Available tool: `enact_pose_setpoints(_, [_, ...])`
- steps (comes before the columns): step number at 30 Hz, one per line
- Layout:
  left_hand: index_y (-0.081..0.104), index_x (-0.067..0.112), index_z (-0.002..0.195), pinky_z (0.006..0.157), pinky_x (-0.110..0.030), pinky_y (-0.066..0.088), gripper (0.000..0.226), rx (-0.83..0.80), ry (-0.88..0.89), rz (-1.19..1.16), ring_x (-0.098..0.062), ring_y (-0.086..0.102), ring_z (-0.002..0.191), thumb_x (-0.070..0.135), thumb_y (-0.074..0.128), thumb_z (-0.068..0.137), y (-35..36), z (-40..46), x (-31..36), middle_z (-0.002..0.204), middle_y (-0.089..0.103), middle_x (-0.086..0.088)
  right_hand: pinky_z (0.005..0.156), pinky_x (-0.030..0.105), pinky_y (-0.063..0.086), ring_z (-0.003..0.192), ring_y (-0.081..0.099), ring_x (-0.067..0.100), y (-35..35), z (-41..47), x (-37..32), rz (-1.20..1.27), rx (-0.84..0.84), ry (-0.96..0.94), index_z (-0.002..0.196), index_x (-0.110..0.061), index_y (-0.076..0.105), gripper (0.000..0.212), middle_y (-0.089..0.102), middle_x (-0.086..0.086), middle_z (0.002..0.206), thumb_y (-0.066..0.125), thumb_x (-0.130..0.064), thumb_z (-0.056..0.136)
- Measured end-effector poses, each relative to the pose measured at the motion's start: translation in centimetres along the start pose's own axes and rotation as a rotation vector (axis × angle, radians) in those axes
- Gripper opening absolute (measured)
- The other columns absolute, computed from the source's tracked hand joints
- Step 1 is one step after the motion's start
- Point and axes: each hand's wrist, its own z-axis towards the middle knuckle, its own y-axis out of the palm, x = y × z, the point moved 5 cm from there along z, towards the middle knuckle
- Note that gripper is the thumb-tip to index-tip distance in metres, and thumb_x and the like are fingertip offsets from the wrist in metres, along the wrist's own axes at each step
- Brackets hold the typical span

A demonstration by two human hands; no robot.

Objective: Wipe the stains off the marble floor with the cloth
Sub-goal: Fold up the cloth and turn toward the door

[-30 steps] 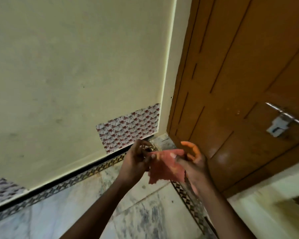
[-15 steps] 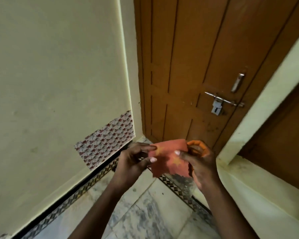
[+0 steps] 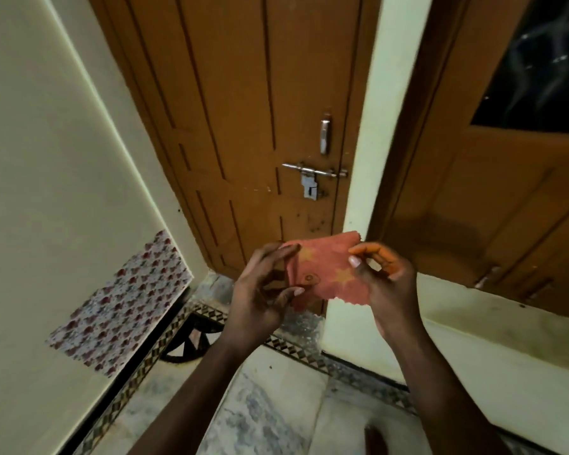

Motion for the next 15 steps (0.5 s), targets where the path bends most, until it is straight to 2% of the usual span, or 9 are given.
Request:
enact_pose_setpoints(2, [0.054,0.023,0.150,0.086,-0.028,0.064,0.071,-0.035,-0.040,0.009,-0.016,0.062,0.127,0.013,0.084,0.086,3.5,1.9,-1.1,0.149,0.047,0.013,0.090,0.036,0.061,0.104,0.073,0.008,-3.3,1.9,1.5,-0.053,-0.030,0.051,0.096,-0.036,0.078,0.028,0.079,-0.016,0.103,0.077,-0.008,0.094])
enact_pose_setpoints(4, [0.049,0.026,0.154,0.081,-0.029,0.065,0.078,-0.107,-0.117,-0.007,-0.019,0.069,0.119,0.013,0.085,0.086,7.5,3.7,-2.7,0.152,0.043,0.017,0.086,0.026,0.062,0.105,0.072,-0.001,-6.5,3.8,3.4,-0.101,-0.080,0.118,0.107,-0.035,0.076,0.031,0.077,-0.024,0.108,0.081,-0.009,0.090])
enact_pose_setpoints(6, [0.046,0.029,0.156,0.076,-0.032,0.065,0.079,-0.186,-0.168,-0.001,-0.023,0.073,0.109,0.011,0.082,0.088,11.0,5.0,-4.4,0.156,0.041,0.013,0.079,0.016,0.059,0.100,0.072,-0.007,-9.3,5.5,5.7,-0.121,-0.109,0.179,0.115,-0.028,0.075,0.040,0.076,-0.019,0.116,0.085,-0.003,0.085])
enact_pose_setpoints(7, [0.046,0.033,0.155,0.073,-0.031,0.065,0.080,-0.206,-0.194,0.013,-0.024,0.075,0.103,0.006,0.080,0.088,13.4,6.0,-5.7,0.156,0.041,0.013,0.076,0.012,0.057,0.098,0.072,-0.009,-11.1,6.8,7.4,-0.139,-0.114,0.197,0.117,-0.022,0.075,0.044,0.075,-0.011,0.122,0.085,0.002,0.082])
enact_pose_setpoints(9, [0.055,0.044,0.142,0.073,-0.035,0.064,0.079,-0.234,-0.284,0.016,-0.022,0.073,0.094,-0.006,0.077,0.086,17.6,7.4,-7.9,0.147,0.049,0.015,0.075,0.008,0.054,0.095,0.071,-0.013,-14.0,8.7,11.0,-0.190,-0.130,0.235,0.118,-0.013,0.074,0.047,0.073,-0.002,0.126,0.084,0.010,0.079])
enact_pose_setpoints(11, [0.061,0.050,0.120,0.086,-0.044,0.063,0.069,-0.271,-0.409,0.071,-0.008,0.067,0.095,-0.009,0.074,0.087,20.7,8.0,-10.3,0.128,0.057,0.021,0.079,0.014,0.059,0.097,0.072,-0.009,-16.0,9.8,14.5,-0.236,-0.143,0.284,0.116,-0.015,0.075,0.047,0.073,-0.004,0.125,0.085,0.010,0.078])
enact_pose_setpoints(12, [0.061,0.051,0.119,0.087,-0.042,0.062,0.070,-0.305,-0.443,0.086,-0.005,0.064,0.096,-0.010,0.073,0.087,22.5,8.4,-11.6,0.128,0.056,0.024,0.081,0.018,0.061,0.099,0.072,-0.006,-17.1,10.3,16.5,-0.258,-0.137,0.315,0.116,-0.018,0.075,0.047,0.074,-0.005,0.124,0.085,0.009,0.078])
enact_pose_setpoints(13, [0.058,0.052,0.129,0.081,-0.036,0.063,0.079,-0.337,-0.434,0.079,-0.008,0.065,0.097,-0.013,0.072,0.086,24.0,8.7,-12.8,0.135,0.051,0.027,0.080,0.018,0.061,0.100,0.072,-0.006,-17.9,10.8,18.3,-0.295,-0.129,0.344,0.115,-0.019,0.076,0.046,0.075,-0.006,0.122,0.085,0.007,0.078])
enact_pose_setpoints(15, [0.047,0.054,0.140,0.071,-0.018,0.058,0.095,-0.383,-0.434,0.088,-0.012,0.066,0.095,-0.019,0.070,0.083,27.0,9.4,-15.6,0.145,0.041,0.027,0.070,0.012,0.058,0.094,0.071,-0.009,-19.4,11.8,22.0,-0.339,-0.129,0.408,0.114,-0.020,0.076,0.044,0.074,-0.010,0.112,0.082,0.007,0.079])
